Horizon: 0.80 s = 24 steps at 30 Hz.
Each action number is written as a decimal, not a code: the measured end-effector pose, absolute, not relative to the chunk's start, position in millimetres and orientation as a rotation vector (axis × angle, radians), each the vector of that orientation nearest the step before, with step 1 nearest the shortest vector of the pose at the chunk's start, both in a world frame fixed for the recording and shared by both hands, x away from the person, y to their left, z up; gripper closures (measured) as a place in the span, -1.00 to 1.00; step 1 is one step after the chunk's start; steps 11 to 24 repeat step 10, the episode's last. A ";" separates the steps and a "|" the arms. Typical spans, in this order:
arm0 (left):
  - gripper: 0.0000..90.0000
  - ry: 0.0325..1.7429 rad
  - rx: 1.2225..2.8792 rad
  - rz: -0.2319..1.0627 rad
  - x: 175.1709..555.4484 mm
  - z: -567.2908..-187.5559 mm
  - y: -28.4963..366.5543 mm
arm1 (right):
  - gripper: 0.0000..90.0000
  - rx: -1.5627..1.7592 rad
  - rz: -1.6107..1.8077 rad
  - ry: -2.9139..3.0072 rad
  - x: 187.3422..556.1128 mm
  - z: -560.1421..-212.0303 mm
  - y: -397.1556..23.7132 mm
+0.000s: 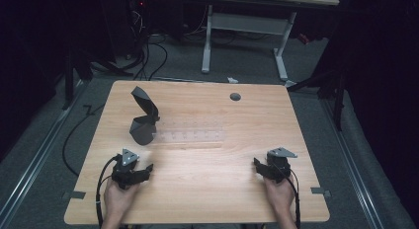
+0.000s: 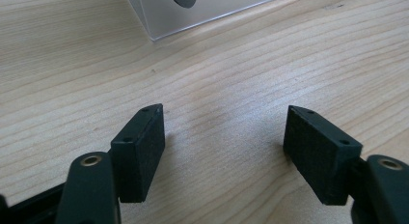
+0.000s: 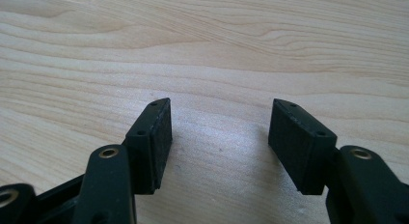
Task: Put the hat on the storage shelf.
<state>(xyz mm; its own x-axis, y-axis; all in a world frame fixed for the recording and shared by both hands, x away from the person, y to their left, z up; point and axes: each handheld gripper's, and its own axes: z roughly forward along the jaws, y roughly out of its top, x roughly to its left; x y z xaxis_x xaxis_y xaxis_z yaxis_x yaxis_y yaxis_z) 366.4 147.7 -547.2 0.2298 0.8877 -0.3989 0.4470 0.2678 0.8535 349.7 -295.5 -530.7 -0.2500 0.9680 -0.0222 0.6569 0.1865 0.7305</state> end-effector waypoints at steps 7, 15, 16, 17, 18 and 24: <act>-0.32 1.398 1.352 0.483 366.8 -547.1 147.8 | -0.08 1.519 0.840 1.980 349.7 -530.7 -295.5; -0.32 1.400 1.353 0.489 366.9 -547.3 147.7 | -0.09 1.520 0.841 1.981 349.7 -530.7 -295.5; -0.32 1.400 1.353 0.489 366.9 -547.3 147.7 | -0.09 1.520 0.841 1.981 349.7 -530.7 -295.5; -0.32 1.400 1.353 0.489 366.9 -547.3 147.7 | -0.09 1.520 0.841 1.981 349.7 -530.7 -295.5; -0.32 1.400 1.353 0.489 366.9 -547.3 147.7 | -0.09 1.520 0.841 1.981 349.7 -530.7 -295.5; -0.32 1.400 1.353 0.489 366.9 -547.3 147.7 | -0.09 1.520 0.841 1.981 349.7 -530.7 -295.5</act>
